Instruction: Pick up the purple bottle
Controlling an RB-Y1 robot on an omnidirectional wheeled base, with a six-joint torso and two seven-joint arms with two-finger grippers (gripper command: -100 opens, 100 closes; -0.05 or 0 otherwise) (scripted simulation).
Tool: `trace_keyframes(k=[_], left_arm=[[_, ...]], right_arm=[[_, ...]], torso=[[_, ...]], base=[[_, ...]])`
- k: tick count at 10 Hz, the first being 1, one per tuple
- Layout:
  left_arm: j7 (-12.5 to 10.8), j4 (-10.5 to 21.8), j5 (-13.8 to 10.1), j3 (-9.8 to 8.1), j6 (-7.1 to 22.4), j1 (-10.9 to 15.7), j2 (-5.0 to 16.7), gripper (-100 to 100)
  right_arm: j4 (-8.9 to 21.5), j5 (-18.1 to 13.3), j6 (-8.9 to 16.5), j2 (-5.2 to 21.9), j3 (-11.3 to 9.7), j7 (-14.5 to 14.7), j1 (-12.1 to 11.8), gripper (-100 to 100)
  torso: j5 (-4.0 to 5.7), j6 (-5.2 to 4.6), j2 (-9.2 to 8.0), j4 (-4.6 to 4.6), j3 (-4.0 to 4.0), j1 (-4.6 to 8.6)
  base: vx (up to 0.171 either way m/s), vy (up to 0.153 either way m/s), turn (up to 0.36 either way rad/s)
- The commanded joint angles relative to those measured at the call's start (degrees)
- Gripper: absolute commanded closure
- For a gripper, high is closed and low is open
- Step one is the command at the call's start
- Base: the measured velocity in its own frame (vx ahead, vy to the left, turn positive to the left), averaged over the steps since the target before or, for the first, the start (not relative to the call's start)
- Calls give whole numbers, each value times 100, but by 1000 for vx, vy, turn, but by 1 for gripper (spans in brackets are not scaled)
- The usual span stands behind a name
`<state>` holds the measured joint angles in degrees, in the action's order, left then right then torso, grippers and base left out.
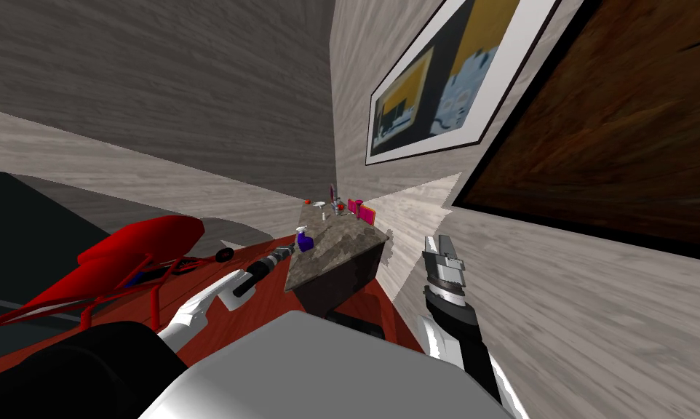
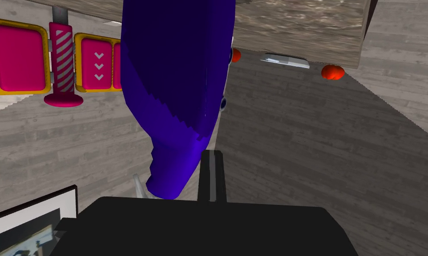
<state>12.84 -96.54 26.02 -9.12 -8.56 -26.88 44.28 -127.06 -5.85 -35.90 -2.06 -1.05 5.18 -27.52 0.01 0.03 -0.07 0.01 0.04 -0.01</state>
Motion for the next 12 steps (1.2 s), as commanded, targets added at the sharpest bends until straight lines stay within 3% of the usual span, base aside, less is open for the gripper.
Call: trace_keyframes(k=[1,2,4,7,12], left_arm=[[0,0,0,0,0,0,0,100],[0,0,0,0,0,0,0,100],[47,-16,-20,28,63,-9,17,-100],[234,-49,-111,140,317,-35,77,-100],[573,-106,-260,332,794,-57,230,-100]], right_arm=[[0,0,0,0,0,0,0,0],[0,0,0,0,0,0,0,0],[0,0,0,0,0,0,0,0],[0,0,0,-2,-1,0,2,0],[0,0,0,-1,-1,0,1,0]], torso=[[0,0,0,0,0,0],[0,0,0,0,0,0],[0,0,0,0,0,0],[11,3,-65,14,37,51],[11,1,-40,10,24,46]], base=[[0,0,0],[0,0,0],[-34,-27,16],[-164,-130,68],[-110,-128,70]])
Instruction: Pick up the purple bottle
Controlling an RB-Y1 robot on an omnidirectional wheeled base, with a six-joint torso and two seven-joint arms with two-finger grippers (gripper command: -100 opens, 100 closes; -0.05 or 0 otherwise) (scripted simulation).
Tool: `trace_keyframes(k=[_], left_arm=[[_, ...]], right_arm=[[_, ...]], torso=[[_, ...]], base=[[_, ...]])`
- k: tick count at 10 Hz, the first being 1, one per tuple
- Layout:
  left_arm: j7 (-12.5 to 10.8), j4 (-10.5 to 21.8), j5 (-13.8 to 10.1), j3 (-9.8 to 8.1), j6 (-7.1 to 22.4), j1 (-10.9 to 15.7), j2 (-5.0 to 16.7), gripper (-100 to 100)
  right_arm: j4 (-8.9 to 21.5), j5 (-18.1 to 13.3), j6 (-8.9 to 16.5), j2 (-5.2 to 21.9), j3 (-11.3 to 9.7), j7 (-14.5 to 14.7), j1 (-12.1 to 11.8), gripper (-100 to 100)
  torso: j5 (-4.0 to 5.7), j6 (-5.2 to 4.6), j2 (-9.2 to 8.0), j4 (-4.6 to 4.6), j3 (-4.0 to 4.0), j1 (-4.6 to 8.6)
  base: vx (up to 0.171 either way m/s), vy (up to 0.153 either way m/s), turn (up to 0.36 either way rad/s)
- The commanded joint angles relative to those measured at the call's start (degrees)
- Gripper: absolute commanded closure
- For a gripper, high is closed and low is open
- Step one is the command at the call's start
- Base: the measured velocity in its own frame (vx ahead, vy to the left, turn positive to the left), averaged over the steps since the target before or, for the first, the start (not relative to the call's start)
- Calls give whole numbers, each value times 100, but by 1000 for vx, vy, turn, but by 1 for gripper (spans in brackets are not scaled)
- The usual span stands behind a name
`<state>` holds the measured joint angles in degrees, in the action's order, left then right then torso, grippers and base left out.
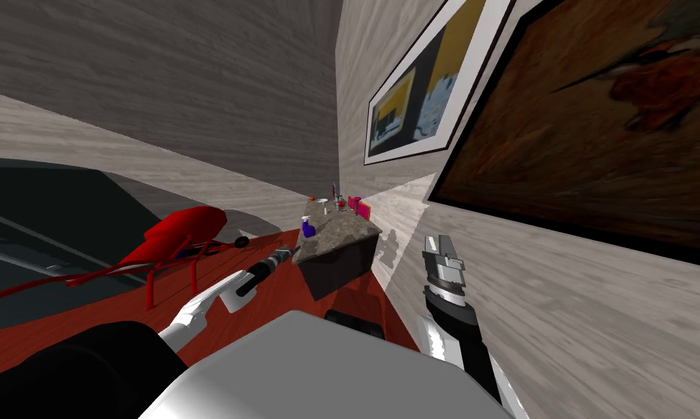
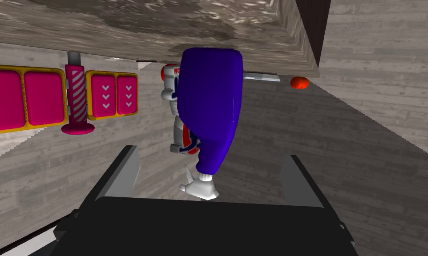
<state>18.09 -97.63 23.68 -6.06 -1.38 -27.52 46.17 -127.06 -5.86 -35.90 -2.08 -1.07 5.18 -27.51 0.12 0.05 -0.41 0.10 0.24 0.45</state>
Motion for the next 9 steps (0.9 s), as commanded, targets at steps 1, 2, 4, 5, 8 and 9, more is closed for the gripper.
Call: trace_keyframes(k=[1,2,4,5,8,9], left_arm=[[106,-10,-40,61,166,12,88,-100],[159,-24,-37,95,262,29,159,-100],[-83,28,58,-95,67,116,170,-100],[-186,37,79,-180,-47,126,133,-100],[-447,49,131,-389,-347,148,24,-100],[-534,48,147,-454,-451,156,-17,-100]], right_arm=[[0,0,0,0,0,0,0,0],[0,0,0,0,0,0,0,0],[0,0,0,1,0,0,-1,0],[-1,0,0,3,2,0,-3,0],[-1,0,0,3,3,0,-3,0],[-1,0,0,3,3,0,-3,0]], torso=[[0,0,0,0,0,0],[0,0,4,-1,-2,0],[-3,-9,53,-9,-28,-32],[-15,-3,85,-18,-48,-76],[-22,-5,106,-24,-61,-101],[-24,-4,106,-24,-61,-108]], base=[[-78,-115,72],[-100,-140,56],[120,50,-141],[166,142,-70],[170,150,-113],[188,164,-127]])
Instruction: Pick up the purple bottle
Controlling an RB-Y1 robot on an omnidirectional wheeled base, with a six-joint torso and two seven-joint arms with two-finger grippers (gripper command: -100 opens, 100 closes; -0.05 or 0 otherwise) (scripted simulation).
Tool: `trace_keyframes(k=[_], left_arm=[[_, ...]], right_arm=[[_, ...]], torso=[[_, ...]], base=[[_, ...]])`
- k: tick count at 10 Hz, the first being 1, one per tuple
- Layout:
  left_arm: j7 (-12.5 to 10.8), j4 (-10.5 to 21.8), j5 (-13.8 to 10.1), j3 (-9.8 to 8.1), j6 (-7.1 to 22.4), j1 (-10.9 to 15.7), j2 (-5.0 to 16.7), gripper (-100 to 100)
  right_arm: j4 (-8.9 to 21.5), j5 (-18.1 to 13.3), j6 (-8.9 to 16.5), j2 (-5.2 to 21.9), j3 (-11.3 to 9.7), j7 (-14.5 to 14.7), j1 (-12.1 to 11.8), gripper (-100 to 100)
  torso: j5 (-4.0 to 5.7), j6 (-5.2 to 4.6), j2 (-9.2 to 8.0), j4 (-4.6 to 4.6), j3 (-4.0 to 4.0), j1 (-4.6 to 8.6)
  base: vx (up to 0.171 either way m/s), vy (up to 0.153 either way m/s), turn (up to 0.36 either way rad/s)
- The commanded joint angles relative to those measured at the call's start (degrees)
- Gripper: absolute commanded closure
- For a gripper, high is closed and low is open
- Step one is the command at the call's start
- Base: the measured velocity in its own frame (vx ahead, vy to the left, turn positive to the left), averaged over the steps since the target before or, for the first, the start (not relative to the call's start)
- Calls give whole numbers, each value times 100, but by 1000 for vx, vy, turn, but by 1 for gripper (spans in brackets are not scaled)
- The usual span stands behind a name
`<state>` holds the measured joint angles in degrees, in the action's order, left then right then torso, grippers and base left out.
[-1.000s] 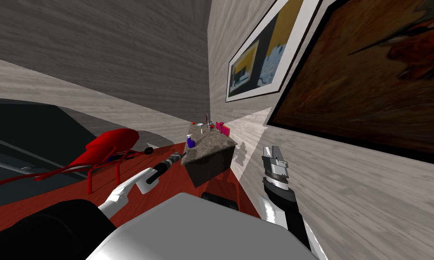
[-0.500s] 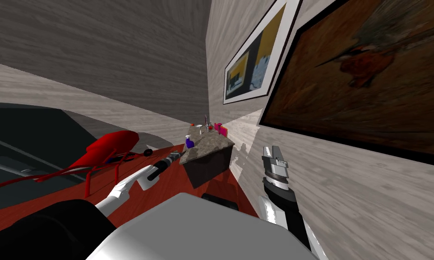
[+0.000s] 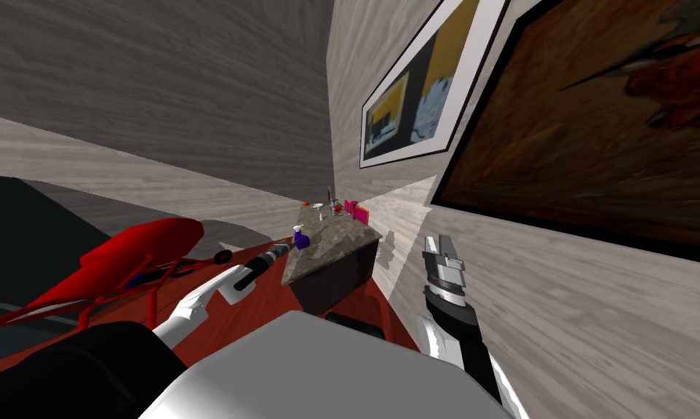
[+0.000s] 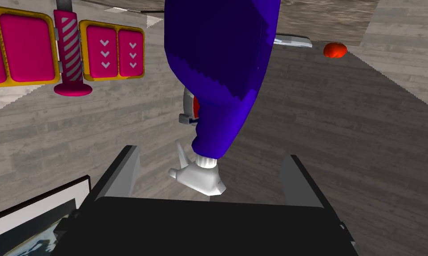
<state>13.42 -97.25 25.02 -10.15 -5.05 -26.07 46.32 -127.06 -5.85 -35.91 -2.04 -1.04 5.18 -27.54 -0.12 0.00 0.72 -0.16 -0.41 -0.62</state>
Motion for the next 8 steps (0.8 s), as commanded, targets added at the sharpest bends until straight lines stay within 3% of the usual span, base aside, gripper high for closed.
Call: trace_keyframes(k=[1,2,3,4,5,8], left_arm=[[-130,10,24,-88,-160,20,-64,-100],[-79,2,16,-52,-88,15,-40,-100],[-95,3,18,-58,-108,19,-43,0],[-93,3,17,-58,-106,19,-42,-100],[-93,3,17,-58,-106,19,-42,100],[-93,11,17,-67,-98,14,-40,100]], right_arm=[[0,0,0,0,0,0,0,0],[0,0,0,0,0,0,0,0],[0,0,0,-1,-1,0,1,0],[0,0,0,-2,-1,0,2,0],[0,0,0,-2,-2,0,2,0],[0,0,0,-2,-2,0,2,0]], torso=[[0,0,0,0,0,0],[2,1,-5,0,2,12],[7,3,-34,5,17,39],[12,4,-55,11,31,57],[14,4,-65,13,36,64],[13,-10,-63,13,35,76]], base=[[163,129,-104],[64,53,-23],[13,12,1],[7,5,-1],[0,0,0],[0,2,8]])
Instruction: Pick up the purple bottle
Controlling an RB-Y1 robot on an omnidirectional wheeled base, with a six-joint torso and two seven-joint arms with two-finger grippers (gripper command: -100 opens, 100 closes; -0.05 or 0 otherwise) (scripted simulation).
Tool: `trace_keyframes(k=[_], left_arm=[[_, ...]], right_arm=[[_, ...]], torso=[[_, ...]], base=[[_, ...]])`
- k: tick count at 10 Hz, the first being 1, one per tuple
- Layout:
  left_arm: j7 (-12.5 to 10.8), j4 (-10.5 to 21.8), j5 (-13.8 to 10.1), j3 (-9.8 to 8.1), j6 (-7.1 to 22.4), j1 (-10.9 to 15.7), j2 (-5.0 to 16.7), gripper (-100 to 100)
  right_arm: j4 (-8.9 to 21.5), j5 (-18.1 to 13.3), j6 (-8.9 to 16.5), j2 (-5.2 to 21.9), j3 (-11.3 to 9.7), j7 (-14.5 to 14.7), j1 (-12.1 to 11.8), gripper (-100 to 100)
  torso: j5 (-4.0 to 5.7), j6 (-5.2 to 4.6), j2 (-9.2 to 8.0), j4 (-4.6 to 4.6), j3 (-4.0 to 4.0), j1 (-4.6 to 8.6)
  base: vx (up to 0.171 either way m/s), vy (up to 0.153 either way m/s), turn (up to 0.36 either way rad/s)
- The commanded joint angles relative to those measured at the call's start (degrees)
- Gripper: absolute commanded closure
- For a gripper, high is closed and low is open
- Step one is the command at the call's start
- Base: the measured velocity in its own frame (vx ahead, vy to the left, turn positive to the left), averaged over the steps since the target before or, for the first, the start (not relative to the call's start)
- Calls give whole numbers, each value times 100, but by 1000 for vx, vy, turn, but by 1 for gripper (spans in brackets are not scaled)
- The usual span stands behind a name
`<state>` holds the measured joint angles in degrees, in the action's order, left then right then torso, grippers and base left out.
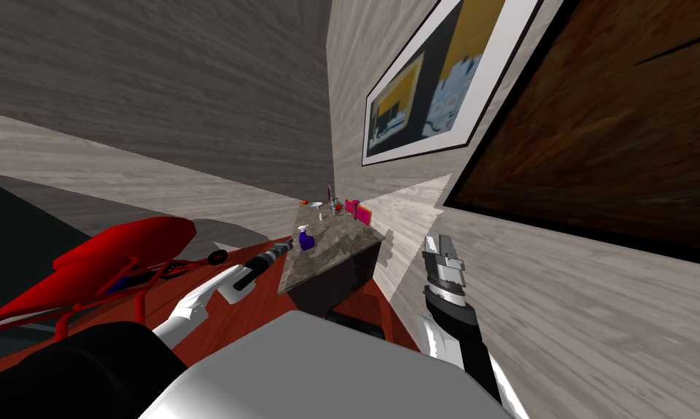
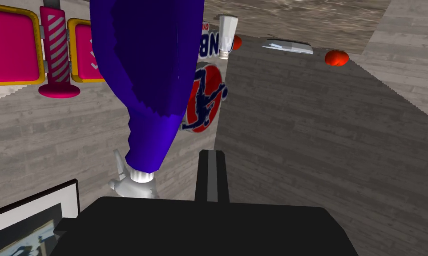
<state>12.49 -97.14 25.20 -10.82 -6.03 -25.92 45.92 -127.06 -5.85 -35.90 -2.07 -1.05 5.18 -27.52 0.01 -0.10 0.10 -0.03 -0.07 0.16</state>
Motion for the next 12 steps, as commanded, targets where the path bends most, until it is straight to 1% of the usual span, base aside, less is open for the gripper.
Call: trace_keyframes(k=[1,2,3,5,6,7,8,9,12], left_arm=[[0,0,0,0,0,0,0,100],[0,0,0,0,0,0,0,0],[-13,-23,-14,2,19,25,-13,-100],[-25,-45,-27,3,37,49,-25,-100],[-21,-31,-24,0,23,40,-18,-100],[-22,-33,-25,1,25,43,-19,0],[-22,-33,-24,1,25,43,-19,-100],[-22,-34,-24,1,25,43,-19,100],[-22,-34,-24,1,25,43,-19,100]], right_arm=[[0,0,0,0,0,0,0,0],[0,0,0,0,0,0,0,0],[0,0,0,0,0,0,0,0],[0,0,0,-1,-1,0,-1,0],[0,0,0,-1,-1,0,-1,0],[-1,0,0,-1,-1,0,-1,0],[0,0,0,0,0,0,0,0],[0,0,0,0,0,0,0,0],[0,0,0,0,0,0,0,0]], torso=[[0,0,0,0,0,0],[0,0,1,0,0,1],[0,0,1,0,-1,1],[12,-3,30,-6,-17,54],[13,-3,43,-9,-25,58],[9,-1,28,-7,-17,32],[4,0,12,-3,-8,13],[2,0,6,-2,-4,5],[1,0,1,0,-1,1]], base=[[0,0,0],[0,0,0],[40,-101,-69],[105,-147,-53],[55,-64,0],[9,-13,2],[5,-5,-1],[0,0,0],[0,0,0]])
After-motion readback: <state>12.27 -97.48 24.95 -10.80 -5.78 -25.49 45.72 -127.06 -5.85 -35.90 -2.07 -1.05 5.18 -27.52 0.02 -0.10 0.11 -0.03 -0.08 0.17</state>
